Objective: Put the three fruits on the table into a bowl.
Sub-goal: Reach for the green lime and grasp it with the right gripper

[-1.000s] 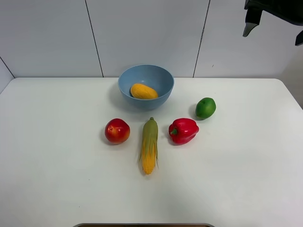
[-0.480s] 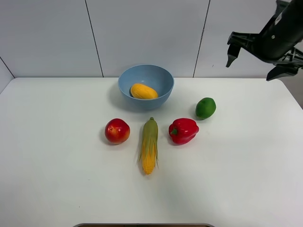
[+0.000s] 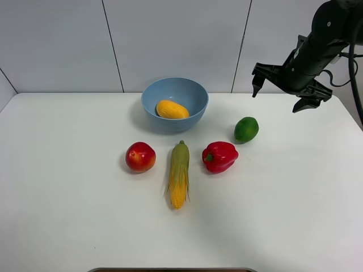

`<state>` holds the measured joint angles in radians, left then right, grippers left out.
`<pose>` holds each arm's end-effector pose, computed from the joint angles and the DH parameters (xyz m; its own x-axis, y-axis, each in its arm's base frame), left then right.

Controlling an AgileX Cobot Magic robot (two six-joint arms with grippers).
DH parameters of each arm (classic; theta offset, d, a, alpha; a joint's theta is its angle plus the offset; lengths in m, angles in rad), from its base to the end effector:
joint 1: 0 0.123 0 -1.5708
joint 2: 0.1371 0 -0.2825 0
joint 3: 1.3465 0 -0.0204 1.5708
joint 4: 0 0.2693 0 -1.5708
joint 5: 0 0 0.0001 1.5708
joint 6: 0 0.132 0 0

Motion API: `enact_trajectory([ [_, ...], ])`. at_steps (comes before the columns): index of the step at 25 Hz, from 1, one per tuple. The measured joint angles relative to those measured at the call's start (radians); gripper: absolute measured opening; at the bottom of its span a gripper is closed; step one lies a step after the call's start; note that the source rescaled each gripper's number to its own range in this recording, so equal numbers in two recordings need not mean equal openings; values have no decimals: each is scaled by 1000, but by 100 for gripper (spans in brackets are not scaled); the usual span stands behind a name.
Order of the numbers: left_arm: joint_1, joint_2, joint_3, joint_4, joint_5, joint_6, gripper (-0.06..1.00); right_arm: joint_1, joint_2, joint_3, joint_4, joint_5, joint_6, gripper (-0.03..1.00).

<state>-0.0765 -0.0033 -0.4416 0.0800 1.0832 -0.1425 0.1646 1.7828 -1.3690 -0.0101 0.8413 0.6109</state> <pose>0.0545 0.0052 0.2460 -0.5198 -0.0650 -0.8518 -0.0385 0.9979 -0.0526 0.4045 0.0662 0.1999 -0.8383 0.4366 -0.3266 0.3831 0.8979 0.2170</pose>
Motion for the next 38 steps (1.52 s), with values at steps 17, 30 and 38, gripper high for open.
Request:
enact_trajectory([
  [17,0,0,0,0,0,0,96,2,200,-96,25,-19,-40,96],
  [30,0,0,0,0,0,0,96,23,285,-99,44,-61,-60,96],
  [38,0,0,0,0,0,0,96,27,339,-99,44,-88,-70,96],
])
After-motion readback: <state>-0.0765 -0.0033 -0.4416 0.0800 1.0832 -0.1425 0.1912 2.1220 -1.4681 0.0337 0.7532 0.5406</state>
